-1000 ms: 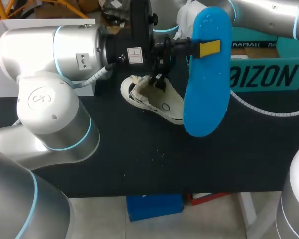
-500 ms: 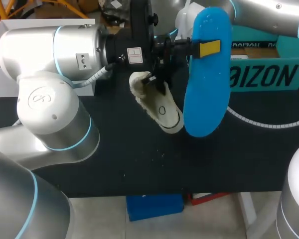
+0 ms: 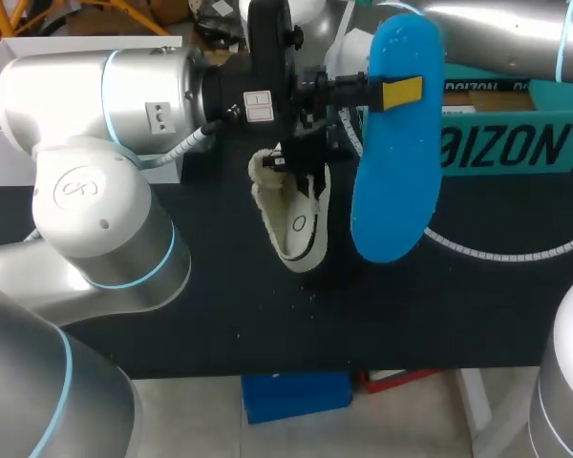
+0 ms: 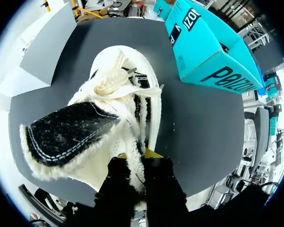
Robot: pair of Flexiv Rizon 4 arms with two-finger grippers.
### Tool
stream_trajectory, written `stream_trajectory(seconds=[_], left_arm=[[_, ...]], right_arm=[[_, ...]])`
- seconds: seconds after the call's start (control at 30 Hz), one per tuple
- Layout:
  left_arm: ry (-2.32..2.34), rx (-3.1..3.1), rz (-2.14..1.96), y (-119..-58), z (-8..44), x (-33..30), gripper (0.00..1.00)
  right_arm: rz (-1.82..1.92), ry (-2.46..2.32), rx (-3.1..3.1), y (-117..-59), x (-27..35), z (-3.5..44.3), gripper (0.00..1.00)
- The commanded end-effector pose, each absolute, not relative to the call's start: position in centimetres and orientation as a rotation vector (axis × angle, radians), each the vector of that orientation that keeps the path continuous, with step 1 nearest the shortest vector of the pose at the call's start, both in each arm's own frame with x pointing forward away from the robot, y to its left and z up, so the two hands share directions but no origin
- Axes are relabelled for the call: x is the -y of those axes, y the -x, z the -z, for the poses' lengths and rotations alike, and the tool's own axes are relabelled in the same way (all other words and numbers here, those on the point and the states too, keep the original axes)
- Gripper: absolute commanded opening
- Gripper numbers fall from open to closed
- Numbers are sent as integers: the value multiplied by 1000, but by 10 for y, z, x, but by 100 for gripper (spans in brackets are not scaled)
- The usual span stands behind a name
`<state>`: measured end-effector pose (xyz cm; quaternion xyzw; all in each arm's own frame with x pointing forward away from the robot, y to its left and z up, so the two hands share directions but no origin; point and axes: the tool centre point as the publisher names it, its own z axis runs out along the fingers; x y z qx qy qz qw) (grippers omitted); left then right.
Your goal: Take the shoe out of the shoebox, open the shoe tongue, remove and reinsert the insole, then place the shoe into the shoebox
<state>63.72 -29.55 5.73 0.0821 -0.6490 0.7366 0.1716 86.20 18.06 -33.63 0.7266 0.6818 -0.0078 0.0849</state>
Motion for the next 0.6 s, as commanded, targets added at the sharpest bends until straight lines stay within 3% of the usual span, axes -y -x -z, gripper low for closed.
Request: stream_trajectory(seconds=[0.03,0.47,0.5,0.53,0.57,0.6], left_arm=[[-238,1846,-2090,-636,-58,297,0],[-238,1846,-2090,-636,-58,297,0],[-238,1846,-2090,-636,-58,297,0],[-238,1846,-2090,-636,-58,297,0],[-238,1846,-2090,-636,-58,297,0],[-238,1846,-2090,-636,-58,297,0]], right_arm=[[42,-2202,-2017,-864,-185,358,0],[69,-2185,-2121,-860,-185,391,0],[71,-2215,-2132,-861,-184,393,12],[69,-2227,-2135,-862,-182,394,47],[71,-2225,-2129,-862,-181,395,100],[68,-2252,-2121,-863,-179,395,100]])
